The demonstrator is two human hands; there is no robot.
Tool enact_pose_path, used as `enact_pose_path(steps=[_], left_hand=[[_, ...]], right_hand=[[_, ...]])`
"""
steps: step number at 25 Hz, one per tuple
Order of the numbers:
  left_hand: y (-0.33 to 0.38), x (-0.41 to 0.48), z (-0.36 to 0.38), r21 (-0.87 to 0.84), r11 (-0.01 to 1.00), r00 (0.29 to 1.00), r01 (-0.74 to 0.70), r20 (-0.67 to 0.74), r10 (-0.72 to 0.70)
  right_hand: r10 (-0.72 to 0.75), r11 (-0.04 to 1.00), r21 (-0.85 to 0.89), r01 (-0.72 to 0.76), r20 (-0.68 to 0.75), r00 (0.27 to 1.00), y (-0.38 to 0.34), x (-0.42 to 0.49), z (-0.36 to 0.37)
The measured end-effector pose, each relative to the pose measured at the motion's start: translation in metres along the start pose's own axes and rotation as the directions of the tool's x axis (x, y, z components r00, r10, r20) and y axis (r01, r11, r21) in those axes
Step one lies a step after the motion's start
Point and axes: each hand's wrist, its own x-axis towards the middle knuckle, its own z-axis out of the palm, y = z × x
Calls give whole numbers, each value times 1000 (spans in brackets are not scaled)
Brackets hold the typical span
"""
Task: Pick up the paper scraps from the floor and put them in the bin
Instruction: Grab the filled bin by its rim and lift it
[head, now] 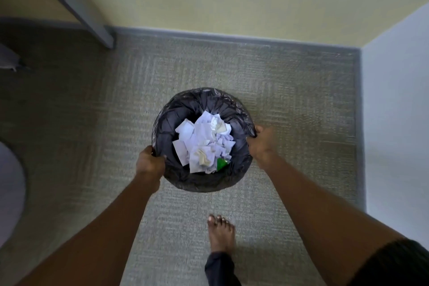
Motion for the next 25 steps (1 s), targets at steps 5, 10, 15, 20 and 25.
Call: enact_pose_path(steps=[5,10,15,20,25], left_hand=[[68,-35,19,35,994,991,-104,86,101],[158,-67,53,95,974,966,-205,183,186],[240,-87,122,179,921,920,-346,256,296],[306,-88,211,255,862,866,-438,378,328],[355,-77,308,294,815,813,-500,483,325]], right_hand=[[11,996,87,-7,-49,999,-18,-1,-74],[-3,985,170,24,-118,993,-47,-1,-162],[10,979,199,39,-240,971,-51,21,-243],[29,978,205,45,-342,939,-44,59,-315],[136,971,236,-38,-416,899,-17,127,-364]])
